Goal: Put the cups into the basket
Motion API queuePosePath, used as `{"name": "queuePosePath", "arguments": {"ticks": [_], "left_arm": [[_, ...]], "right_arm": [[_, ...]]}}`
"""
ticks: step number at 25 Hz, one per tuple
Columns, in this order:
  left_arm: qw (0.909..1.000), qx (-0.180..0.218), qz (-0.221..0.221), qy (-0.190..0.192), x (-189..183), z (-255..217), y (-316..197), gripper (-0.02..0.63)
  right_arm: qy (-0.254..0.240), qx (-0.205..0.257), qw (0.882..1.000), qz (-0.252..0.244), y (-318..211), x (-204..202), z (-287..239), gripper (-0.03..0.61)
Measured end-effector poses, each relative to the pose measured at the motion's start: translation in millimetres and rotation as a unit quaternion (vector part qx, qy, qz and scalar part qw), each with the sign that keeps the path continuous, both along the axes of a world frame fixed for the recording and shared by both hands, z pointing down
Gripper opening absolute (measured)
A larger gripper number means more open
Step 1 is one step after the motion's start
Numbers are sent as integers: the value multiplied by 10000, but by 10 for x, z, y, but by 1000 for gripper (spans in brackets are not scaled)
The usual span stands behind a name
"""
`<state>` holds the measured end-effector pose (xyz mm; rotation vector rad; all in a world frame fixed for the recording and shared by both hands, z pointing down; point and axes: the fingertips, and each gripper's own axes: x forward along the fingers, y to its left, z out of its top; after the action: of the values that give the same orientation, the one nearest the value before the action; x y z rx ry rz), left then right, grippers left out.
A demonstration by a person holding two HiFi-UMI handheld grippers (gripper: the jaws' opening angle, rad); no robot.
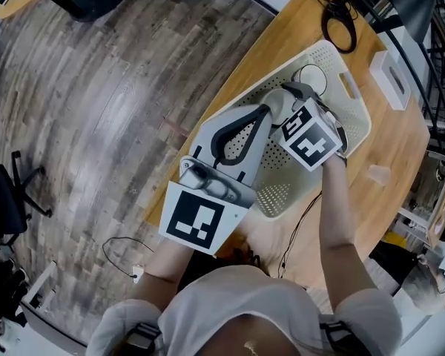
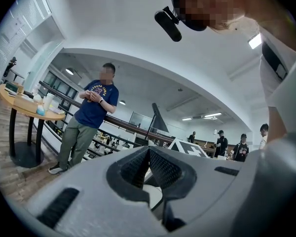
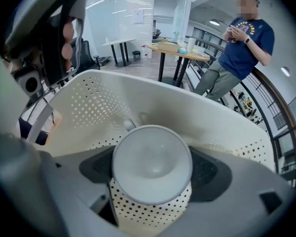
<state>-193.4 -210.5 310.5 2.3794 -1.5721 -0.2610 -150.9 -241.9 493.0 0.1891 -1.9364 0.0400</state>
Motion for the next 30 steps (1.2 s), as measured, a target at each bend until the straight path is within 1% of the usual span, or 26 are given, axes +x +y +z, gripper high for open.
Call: {"name": "queuePosePath", "arguments": {"ticks": [4,11,15,22,25,30], "left_arm": [[10000,-37,20,-55,-2,58,3,6],[10000,-85,1,-53,-21,95,1,6],[9999,-128,51,-71,15,114,-4,6],[9998,-159,73,-72,15,114,3,6],[9998,-166,97,-101,49,96,16,6],[9997,-170,95,-154,118,70,43,6]], "right_arm": [[123,57,9999,30,-55,-20,63,417],[12,51,10000,36,-73,-62,75,419],[-123,50,9999,-91,-58,-64,104,419],[-209,213,9994,-191,-55,-78,-93,419],[-399,296,9987,-105,-34,-66,-243,419],[-587,560,9967,73,-28,38,-442,419]]}}
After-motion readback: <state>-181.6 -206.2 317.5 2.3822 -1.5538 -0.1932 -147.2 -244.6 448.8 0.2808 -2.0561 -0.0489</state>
